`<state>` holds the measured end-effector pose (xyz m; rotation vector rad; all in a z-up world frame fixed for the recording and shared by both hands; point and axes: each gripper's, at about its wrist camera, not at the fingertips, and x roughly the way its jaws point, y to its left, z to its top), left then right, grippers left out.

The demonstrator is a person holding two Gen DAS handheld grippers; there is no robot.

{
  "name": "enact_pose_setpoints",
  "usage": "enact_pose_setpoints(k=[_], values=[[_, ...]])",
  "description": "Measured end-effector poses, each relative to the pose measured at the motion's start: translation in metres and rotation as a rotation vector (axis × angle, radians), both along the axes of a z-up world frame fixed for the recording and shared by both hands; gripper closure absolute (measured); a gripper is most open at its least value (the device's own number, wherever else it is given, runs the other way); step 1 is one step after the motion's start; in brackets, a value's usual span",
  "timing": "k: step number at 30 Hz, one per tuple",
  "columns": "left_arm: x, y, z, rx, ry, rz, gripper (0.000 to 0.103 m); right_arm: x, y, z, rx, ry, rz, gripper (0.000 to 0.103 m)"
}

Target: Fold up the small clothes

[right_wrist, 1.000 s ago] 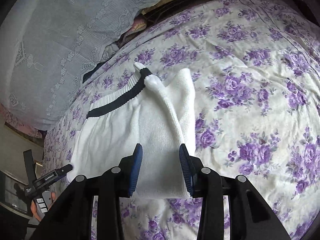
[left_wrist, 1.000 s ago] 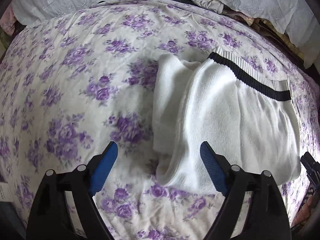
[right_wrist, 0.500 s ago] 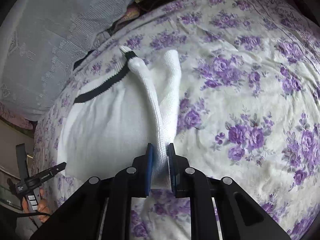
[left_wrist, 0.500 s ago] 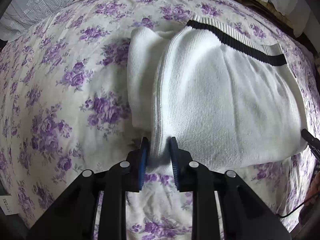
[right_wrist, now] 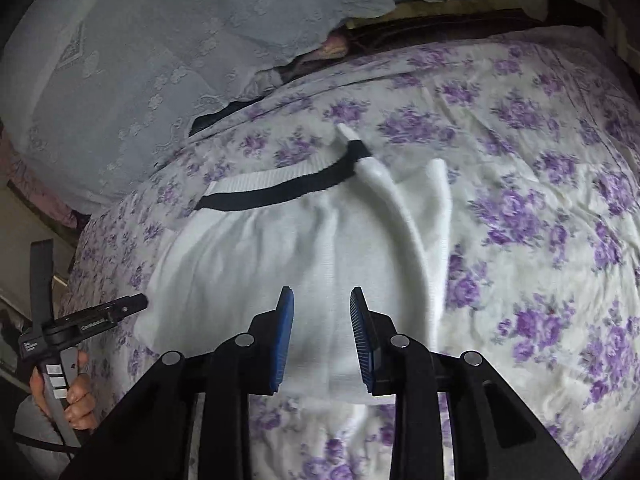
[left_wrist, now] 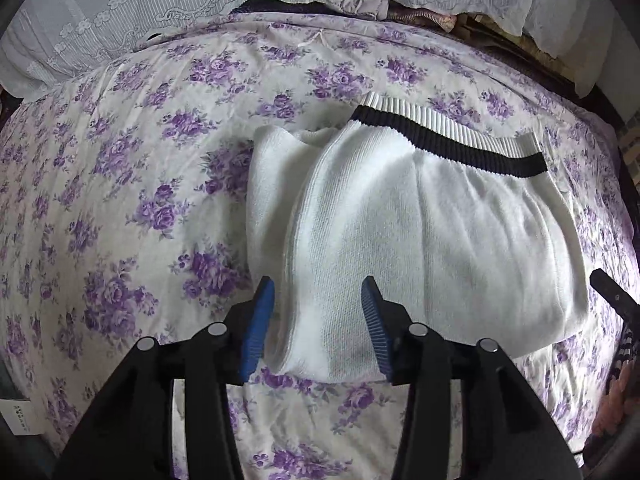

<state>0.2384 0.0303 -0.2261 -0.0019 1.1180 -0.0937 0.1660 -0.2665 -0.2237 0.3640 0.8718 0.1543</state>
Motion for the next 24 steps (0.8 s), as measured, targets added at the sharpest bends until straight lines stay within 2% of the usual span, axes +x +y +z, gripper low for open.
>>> enact_pose_setpoints(k=[5,8,12,17,24], values=[[0.007,-0.017,-0.014,0.023,0.014,-0.014,0.059,0.011,0.040,-0.004,-0.016,0.001,0.089,0.073],[0.007,-0.023,-0.023,0.062,0.017,-0.018,0.052,0.013,0.053,-0.016,-0.031,0.029,0.118,0.073],[0.008,-0.023,-0.036,0.100,0.029,-0.008,0.044,0.017,0.053,-0.045,-0.022,0.123,0.119,0.074],[0.009,-0.019,-0.042,0.100,0.037,0.007,0.036,0.014,0.054,-0.051,-0.032,0.110,0.134,0.074],[0.007,-0.017,-0.037,0.087,0.051,0.018,0.037,0.014,0.052,-0.046,-0.029,0.117,0.135,0.074]])
